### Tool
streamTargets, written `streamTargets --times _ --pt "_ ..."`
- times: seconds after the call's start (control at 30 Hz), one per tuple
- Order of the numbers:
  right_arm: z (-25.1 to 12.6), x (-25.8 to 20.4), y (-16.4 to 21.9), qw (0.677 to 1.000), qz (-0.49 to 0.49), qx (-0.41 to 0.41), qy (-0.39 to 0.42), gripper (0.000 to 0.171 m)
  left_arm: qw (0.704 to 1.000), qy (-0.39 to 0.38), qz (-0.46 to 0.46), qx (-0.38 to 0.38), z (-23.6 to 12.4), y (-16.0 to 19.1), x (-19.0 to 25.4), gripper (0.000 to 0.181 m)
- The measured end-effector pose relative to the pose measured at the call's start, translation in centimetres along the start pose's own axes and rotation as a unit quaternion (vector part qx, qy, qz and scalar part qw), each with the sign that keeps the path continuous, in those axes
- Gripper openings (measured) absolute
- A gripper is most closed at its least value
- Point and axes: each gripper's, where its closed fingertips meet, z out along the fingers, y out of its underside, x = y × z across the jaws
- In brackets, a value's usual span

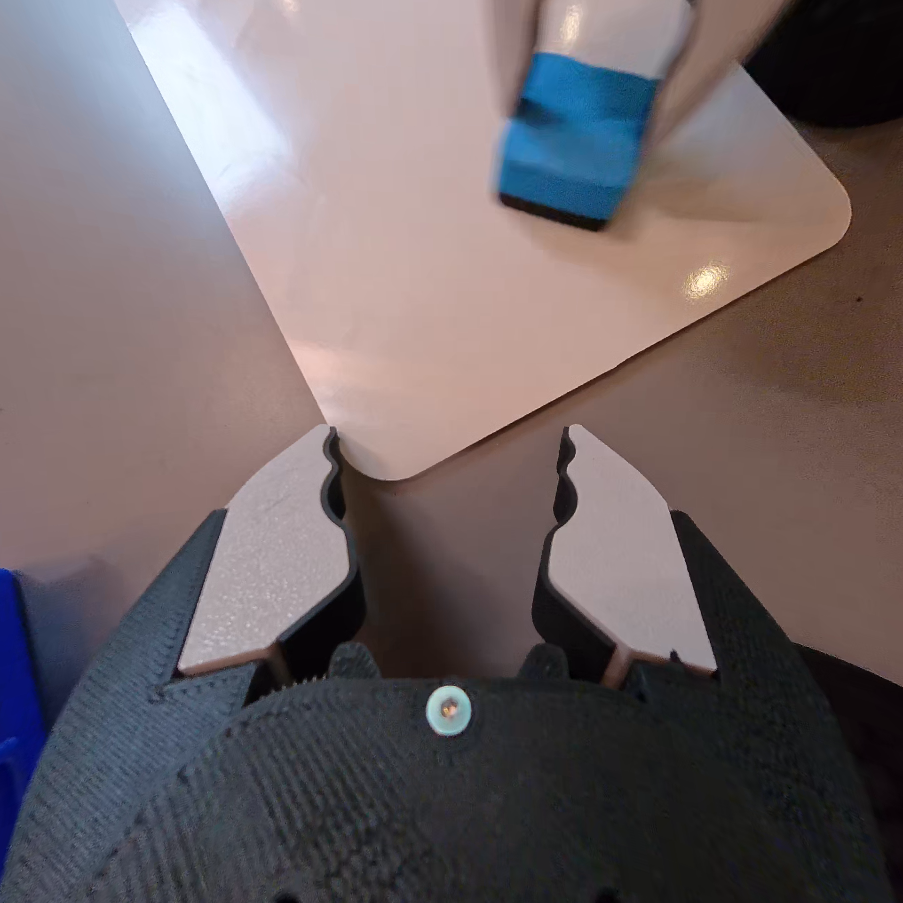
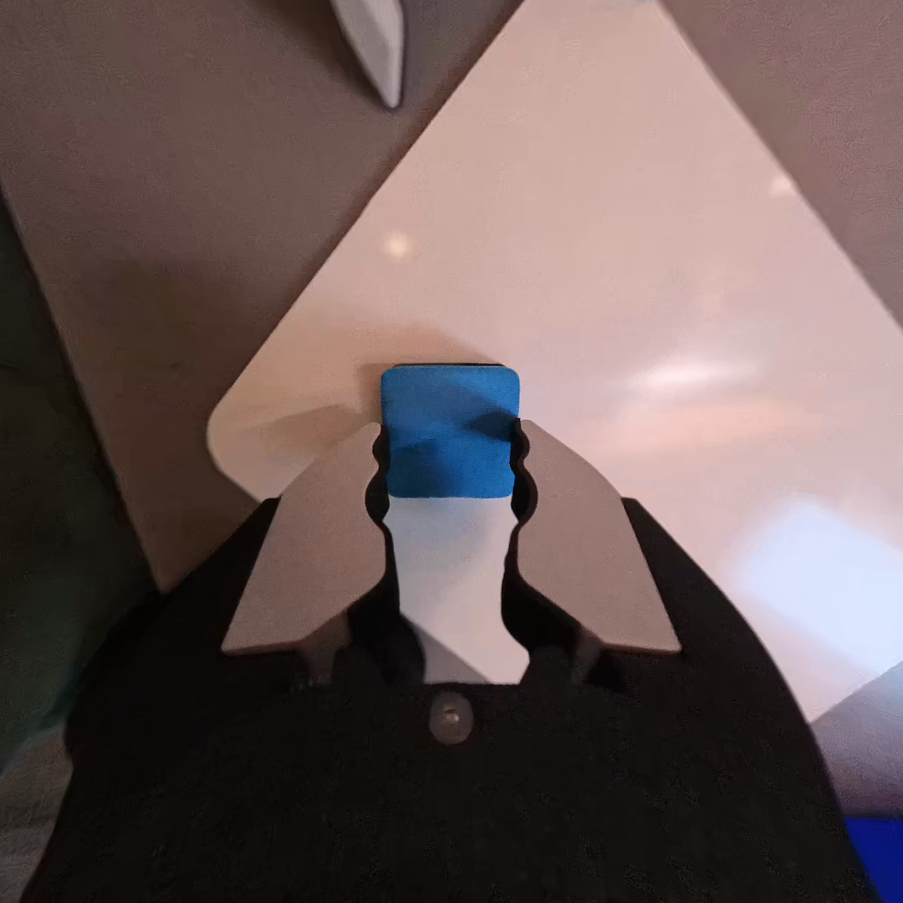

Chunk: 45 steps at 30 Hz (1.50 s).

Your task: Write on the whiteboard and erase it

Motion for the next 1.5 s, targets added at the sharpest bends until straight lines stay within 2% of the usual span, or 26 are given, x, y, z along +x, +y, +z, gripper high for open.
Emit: streamTargets --times 0.1,0.2,0.27,0.3,0.37,0.43,0.53,0.63,0.7,0.8,0.93,1.03,1.13,1.33,1.5 --pt "0.1 9.2 -0.5 0.997 0.065 -0.005 0.034 0.048 1.0 0.0 0.0 0.001 0.0 0.0 0.0 0.086" --pt "-1.1 20.1 2.8 0.98 0.185 -0.009 0.078 0.048 1.0 0.0 0.0 0.001 0.0 0.0 0.0 0.086" --pt "-2.0 24.3 5.4 0.963 0.253 -0.008 0.096 0.048 1.0 0.0 0.0 0.002 0.0 0.0 0.0 0.086" --pt "-2.1 24.8 5.8 0.96 0.265 -0.002 0.094 0.048 1.0 0.0 0.0 0.002 0.0 0.0 0.0 0.086" --pt "-1.8 23.1 4.9 0.967 0.239 0.001 0.093 0.048 1.0 0.0 0.0 0.002 0.0 0.0 0.0 0.086" --pt "-0.8 18.7 2.3 0.979 0.191 0.004 0.064 0.048 1.0 0.001 0.001 0.001 0.0 0.0 0.0 0.086" --pt "0.7 9.4 -1.9 0.997 0.076 -0.005 0.032 0.048 1.0 0.0 0.0 0.001 0.0 0.0 0.0 0.085" --pt "1.5 0.1 -4.1 1.0 -0.023 -0.006 -0.001 0.048 1.0 -0.001 -0.001 0.002 0.0 0.0 0.0 0.085" --pt "1.5 -4.1 -3.8 0.998 -0.063 -0.001 -0.015 0.048 1.0 -0.001 -0.001 0.003 0.0 0.0 0.0 0.085" --pt "0.2 -4.4 -0.3 1.0 -0.022 -0.005 -0.014 0.048 1.0 0.0 0.0 0.002 0.0 0.0 0.0 0.085" --pt "-2.5 2.9 7.6 0.991 0.123 -0.007 0.049 0.048 1.0 0.0 0.001 0.0 0.0 0.0 0.0 0.085" --pt "-4.0 10.3 11.6 0.972 0.218 -0.001 0.085 0.048 1.0 0.001 0.001 0.0 0.0 0.0 0.0 0.085" --pt "-3.9 16.4 11.2 0.963 0.25 0.005 0.101 0.048 1.0 0.001 0.001 0.004 0.0 0.0 0.0 0.085" --pt "-2.3 25.3 6.4 0.96 0.254 0.006 0.117 0.048 1.0 0.002 0.001 0.004 0.0 0.0 0.0 0.085" --pt "-3.0 31.0 6.5 0.949 0.285 0.002 0.132 0.048 1.0 0.002 0.002 0.006 0.0 0.0 0.0 0.085"
